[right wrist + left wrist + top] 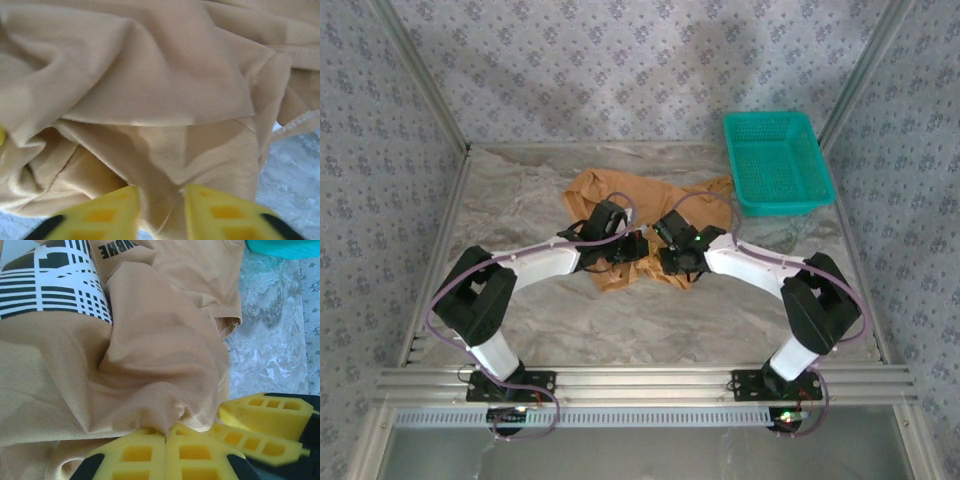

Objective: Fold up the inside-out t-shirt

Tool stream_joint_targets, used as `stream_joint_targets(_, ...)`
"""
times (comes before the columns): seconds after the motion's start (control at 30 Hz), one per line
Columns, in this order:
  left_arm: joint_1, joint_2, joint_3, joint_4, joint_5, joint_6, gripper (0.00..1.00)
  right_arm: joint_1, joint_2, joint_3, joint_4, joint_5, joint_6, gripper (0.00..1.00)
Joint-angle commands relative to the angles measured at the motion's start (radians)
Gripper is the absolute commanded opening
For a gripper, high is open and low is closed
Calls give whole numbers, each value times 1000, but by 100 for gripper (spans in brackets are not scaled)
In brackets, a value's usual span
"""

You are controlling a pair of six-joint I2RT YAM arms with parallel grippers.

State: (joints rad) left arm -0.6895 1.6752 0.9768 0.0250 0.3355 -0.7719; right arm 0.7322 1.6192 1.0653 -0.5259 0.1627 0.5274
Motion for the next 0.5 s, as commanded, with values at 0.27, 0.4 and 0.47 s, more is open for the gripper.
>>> stream_joint_targets(0.27, -16, -58, -3, 4, -3, -12, 0, -129, -100, -5, -71, 71, -4, 0)
stream_joint_targets(0.4, -59, -39, 17, 29, -13, -29, 0, -212, -171, -54, -64, 72, -3, 0)
stream_joint_targets(0.47, -78, -19, 34, 39, -15, -32, 0, -242, -181, -75, -42, 65, -1, 0)
